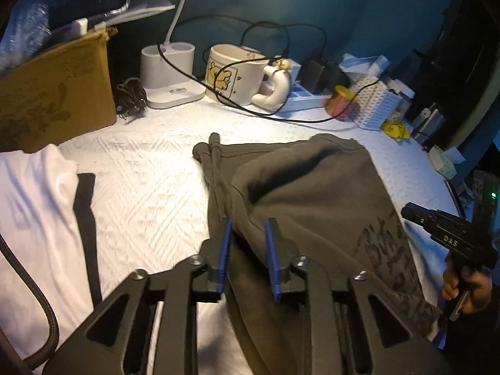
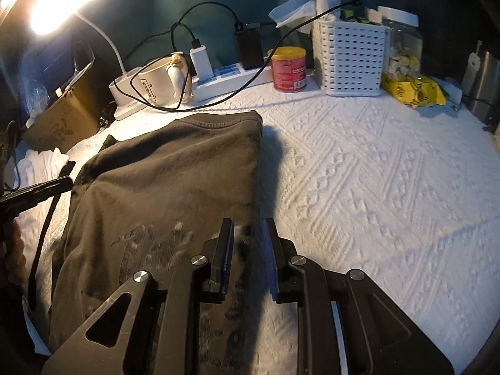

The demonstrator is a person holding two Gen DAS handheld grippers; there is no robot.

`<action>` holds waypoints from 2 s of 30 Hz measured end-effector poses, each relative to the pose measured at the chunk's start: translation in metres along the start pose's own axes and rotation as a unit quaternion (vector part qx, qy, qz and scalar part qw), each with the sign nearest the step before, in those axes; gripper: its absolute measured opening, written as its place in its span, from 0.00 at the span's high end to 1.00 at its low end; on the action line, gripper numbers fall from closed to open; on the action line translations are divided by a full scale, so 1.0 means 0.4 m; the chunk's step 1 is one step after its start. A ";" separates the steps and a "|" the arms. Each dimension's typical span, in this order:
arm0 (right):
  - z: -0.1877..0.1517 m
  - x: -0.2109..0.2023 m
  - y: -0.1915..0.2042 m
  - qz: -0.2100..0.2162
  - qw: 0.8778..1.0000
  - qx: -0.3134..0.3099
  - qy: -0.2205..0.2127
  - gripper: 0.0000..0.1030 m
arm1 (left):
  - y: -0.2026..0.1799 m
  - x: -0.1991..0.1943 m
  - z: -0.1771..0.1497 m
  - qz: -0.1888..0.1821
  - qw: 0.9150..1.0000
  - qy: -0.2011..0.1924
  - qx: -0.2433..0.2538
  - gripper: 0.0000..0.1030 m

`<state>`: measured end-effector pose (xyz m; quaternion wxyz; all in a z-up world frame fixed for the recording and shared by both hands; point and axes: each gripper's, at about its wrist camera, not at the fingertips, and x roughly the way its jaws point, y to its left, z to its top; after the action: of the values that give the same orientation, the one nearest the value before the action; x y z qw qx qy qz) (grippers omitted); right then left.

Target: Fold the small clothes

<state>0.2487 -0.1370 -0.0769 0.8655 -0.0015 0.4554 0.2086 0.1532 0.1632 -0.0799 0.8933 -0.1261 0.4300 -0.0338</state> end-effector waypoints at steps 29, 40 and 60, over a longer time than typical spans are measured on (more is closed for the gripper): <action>-0.195 -0.166 0.020 0.004 1.000 -0.004 -0.022 0.80 | -0.178 -0.159 -0.339 -0.071 0.992 0.029 0.101 0.50; -0.315 -0.197 0.042 0.004 1.000 -0.023 -0.013 0.80 | -0.205 -0.144 -0.370 -0.072 0.984 0.046 0.155 0.50; -0.327 -0.226 0.067 -0.012 0.999 -0.039 -0.030 0.80 | -0.258 -0.105 -0.385 -0.002 0.967 0.029 0.254 0.78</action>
<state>0.0910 -0.1703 -0.0773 0.8807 -0.0347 0.4202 0.2158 0.0123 0.0403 -0.1138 0.8829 0.1052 0.4330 -0.1479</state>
